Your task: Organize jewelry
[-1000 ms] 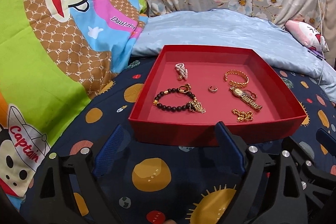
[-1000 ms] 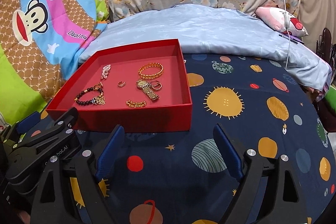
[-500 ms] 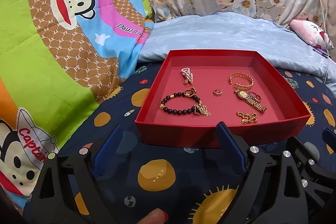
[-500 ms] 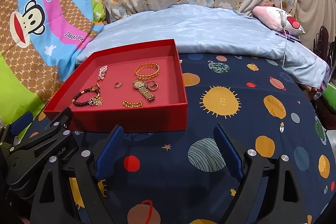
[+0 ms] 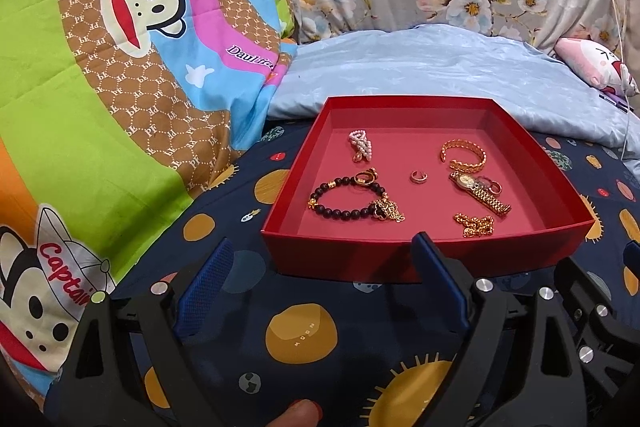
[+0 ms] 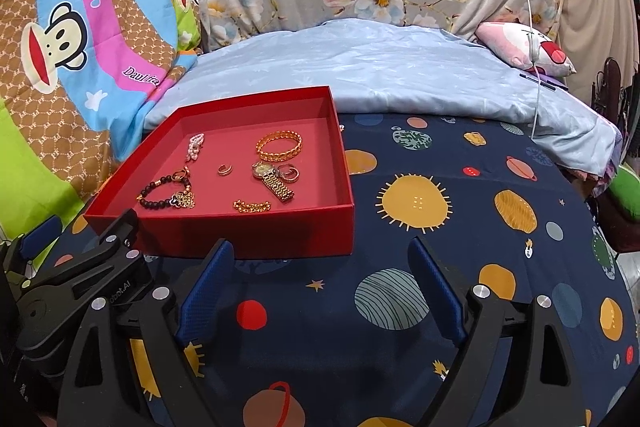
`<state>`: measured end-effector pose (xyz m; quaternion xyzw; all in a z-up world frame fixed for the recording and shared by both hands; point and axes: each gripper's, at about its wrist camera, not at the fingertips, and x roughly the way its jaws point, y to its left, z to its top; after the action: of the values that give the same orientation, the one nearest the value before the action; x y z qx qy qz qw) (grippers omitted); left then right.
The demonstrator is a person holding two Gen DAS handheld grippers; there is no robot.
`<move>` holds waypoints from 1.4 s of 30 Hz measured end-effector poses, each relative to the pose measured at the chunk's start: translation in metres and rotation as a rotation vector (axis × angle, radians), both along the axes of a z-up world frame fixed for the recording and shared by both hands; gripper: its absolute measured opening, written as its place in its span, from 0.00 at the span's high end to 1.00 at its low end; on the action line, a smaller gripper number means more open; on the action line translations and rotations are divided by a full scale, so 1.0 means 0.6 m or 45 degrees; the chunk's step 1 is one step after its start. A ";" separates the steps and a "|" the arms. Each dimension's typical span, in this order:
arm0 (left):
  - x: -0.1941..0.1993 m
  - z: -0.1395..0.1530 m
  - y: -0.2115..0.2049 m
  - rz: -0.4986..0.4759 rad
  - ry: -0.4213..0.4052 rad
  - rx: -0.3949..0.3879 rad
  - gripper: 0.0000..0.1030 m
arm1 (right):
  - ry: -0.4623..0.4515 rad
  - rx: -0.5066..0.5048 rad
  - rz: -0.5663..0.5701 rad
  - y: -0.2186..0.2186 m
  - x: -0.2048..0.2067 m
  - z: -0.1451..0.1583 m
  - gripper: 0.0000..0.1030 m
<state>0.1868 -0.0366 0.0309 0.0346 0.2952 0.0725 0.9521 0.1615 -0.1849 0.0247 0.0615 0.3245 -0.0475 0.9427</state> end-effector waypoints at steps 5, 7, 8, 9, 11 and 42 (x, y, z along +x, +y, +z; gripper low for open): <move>-0.002 0.001 0.001 0.005 -0.012 0.001 0.15 | -0.005 -0.006 -0.001 0.000 -0.001 0.003 0.16; -0.003 0.001 0.001 0.005 -0.013 -0.001 0.15 | -0.009 -0.009 -0.002 0.001 -0.003 0.004 0.16; -0.003 0.000 0.001 0.006 -0.012 -0.001 0.15 | -0.009 -0.010 -0.002 0.001 -0.002 0.004 0.16; -0.003 0.001 0.000 0.008 -0.011 0.002 0.15 | -0.008 -0.011 -0.002 0.001 -0.002 0.004 0.16; -0.004 0.001 0.001 0.008 -0.011 0.000 0.15 | -0.012 -0.011 -0.002 0.001 -0.004 0.004 0.16; -0.003 0.001 -0.001 0.006 -0.012 -0.002 0.15 | -0.013 -0.013 -0.002 0.002 -0.004 0.004 0.16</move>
<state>0.1848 -0.0371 0.0314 0.0328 0.2910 0.0745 0.9533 0.1592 -0.1837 0.0270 0.0573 0.3195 -0.0496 0.9446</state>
